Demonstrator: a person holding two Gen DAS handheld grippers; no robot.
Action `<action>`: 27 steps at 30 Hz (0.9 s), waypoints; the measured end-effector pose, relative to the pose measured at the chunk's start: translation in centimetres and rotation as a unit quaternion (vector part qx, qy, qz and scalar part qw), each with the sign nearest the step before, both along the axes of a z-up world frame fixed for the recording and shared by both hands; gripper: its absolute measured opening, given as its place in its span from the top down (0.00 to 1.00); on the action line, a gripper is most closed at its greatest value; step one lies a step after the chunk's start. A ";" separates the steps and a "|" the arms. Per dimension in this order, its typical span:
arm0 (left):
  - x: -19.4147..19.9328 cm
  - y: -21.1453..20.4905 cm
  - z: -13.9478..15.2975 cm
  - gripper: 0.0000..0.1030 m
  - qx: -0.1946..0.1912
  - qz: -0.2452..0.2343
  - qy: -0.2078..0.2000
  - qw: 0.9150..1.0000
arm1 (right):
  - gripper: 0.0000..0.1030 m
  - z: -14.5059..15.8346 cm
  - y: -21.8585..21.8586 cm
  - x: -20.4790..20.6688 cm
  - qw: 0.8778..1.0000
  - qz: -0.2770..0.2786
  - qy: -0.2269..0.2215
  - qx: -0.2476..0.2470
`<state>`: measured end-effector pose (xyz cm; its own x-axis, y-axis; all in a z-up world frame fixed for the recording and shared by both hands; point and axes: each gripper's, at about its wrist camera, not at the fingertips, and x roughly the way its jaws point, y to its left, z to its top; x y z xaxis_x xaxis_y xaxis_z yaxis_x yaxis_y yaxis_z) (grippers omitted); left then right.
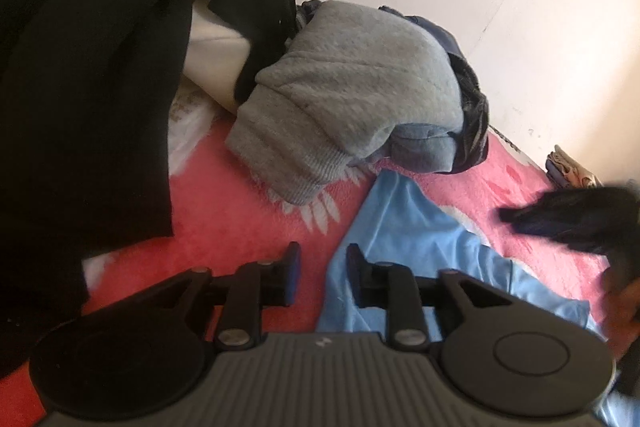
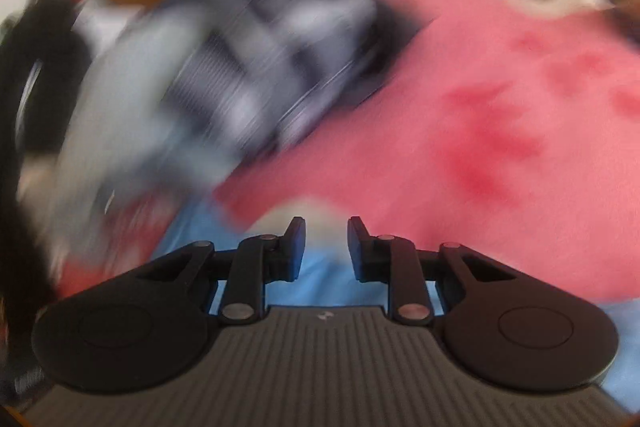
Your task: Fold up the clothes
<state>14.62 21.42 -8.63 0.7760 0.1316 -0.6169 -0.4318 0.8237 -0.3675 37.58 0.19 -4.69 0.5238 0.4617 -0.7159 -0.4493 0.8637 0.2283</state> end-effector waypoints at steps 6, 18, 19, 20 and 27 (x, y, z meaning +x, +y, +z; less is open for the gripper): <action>-0.8 0.0 0.9 0.61 0.020 0.002 0.004 1.000 | 0.78 7.8 -12.7 -1.1 0.997 -0.059 0.003 -0.043; 1.3 -6.2 1.8 0.56 0.082 -0.104 0.042 0.990 | 0.52 0.9 -17.4 -3.3 0.997 -0.047 0.039 -0.044; 1.5 -6.8 1.6 0.56 0.092 -0.110 0.049 0.988 | 0.52 0.3 -17.3 -2.9 0.997 -0.048 0.041 -0.034; 1.6 -7.3 1.5 0.56 0.099 -0.115 0.054 0.987 | 0.52 0.0 -17.1 -2.7 0.998 -0.041 0.043 -0.024; 1.9 -8.7 0.8 0.56 0.132 -0.120 0.071 0.981 | 0.94 -1.6 -15.9 -2.0 0.999 0.001 0.037 -0.018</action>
<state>16.56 12.71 -7.79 0.7134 0.1249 -0.6895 -0.2452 0.9663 -0.0786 35.59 -15.72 -6.28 0.4683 0.4366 -0.7681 -0.4345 0.8708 0.2301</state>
